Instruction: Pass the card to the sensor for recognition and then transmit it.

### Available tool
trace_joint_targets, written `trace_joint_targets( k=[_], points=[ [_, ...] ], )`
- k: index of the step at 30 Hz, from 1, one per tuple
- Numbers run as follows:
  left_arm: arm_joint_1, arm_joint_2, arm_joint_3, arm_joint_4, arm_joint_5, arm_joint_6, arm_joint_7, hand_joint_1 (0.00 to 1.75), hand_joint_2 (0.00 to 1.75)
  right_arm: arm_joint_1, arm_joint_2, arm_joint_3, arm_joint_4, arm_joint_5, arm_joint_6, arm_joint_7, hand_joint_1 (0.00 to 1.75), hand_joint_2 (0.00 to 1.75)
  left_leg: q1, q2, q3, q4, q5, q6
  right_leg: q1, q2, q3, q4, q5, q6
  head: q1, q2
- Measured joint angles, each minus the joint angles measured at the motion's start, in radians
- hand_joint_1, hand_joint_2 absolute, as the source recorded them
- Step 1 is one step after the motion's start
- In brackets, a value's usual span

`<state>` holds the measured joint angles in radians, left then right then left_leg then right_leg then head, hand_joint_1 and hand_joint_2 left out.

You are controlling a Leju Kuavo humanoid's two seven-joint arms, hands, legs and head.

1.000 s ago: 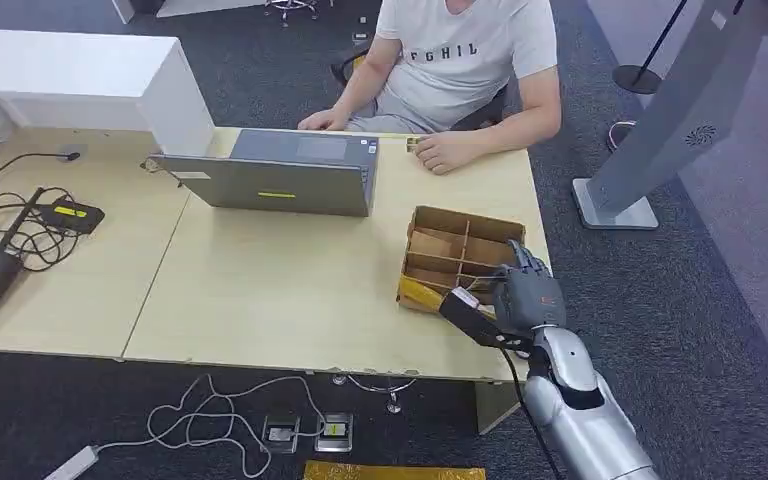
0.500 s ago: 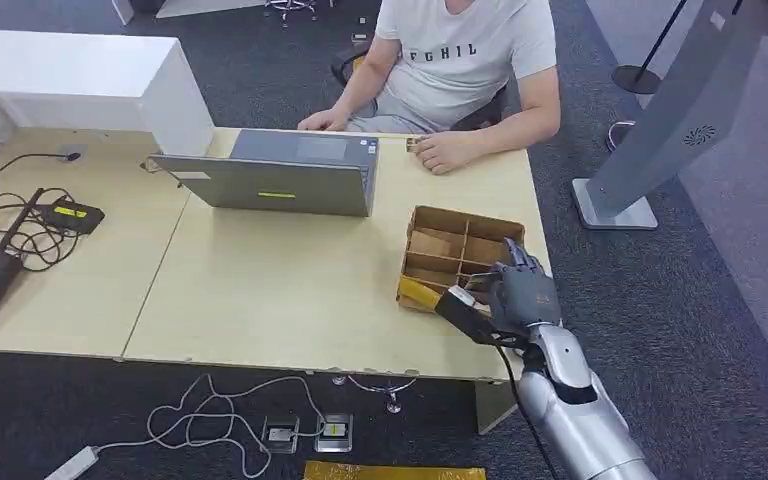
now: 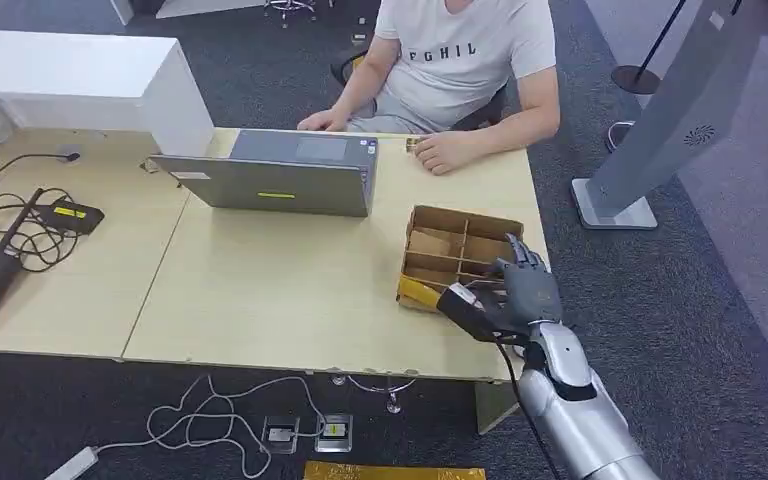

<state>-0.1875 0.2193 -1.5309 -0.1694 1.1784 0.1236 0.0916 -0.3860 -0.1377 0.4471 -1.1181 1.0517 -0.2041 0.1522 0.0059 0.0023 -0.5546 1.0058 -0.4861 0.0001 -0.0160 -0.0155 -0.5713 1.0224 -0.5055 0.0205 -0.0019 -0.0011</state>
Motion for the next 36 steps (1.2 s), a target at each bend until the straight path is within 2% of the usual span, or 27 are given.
trace_joint_targets(
  k=[18,32,33,36],
  points=[
    [0.001,0.002,0.000,0.000,0.001,-0.003,-0.008,0.00,0.00,-0.012,-0.001,-0.001,0.026,-0.003,-0.013,-0.006,0.00,1.75,0.000,0.000,0.000,0.000,0.000,0.000,0.000,0.000,0.000,0.000,0.000,0.000,0.000,0.000],
    [0.000,0.003,0.000,0.000,0.003,-0.003,-0.008,0.00,0.00,-0.014,-0.002,-0.002,0.035,-0.041,-0.008,-0.045,0.00,1.75,0.000,0.000,0.000,0.000,0.000,0.000,0.000,0.000,0.000,0.000,0.000,0.000,0.000,0.000],
    [0.000,0.003,0.000,0.000,0.003,-0.003,-0.008,0.00,0.00,-0.015,-0.002,-0.002,0.037,-0.046,-0.010,-0.045,1.75,1.75,0.000,0.000,0.000,0.000,0.000,0.000,0.000,0.000,0.000,0.000,0.000,0.000,0.000,0.000],
    [0.000,0.003,0.000,0.000,0.008,-0.002,-0.009,0.00,0.00,-0.019,-0.002,-0.002,0.042,-0.061,-0.011,-0.051,1.75,1.75,0.000,0.000,0.000,0.000,0.000,0.000,0.000,0.000,0.000,0.000,0.000,0.000,0.000,0.000]
  ],
)
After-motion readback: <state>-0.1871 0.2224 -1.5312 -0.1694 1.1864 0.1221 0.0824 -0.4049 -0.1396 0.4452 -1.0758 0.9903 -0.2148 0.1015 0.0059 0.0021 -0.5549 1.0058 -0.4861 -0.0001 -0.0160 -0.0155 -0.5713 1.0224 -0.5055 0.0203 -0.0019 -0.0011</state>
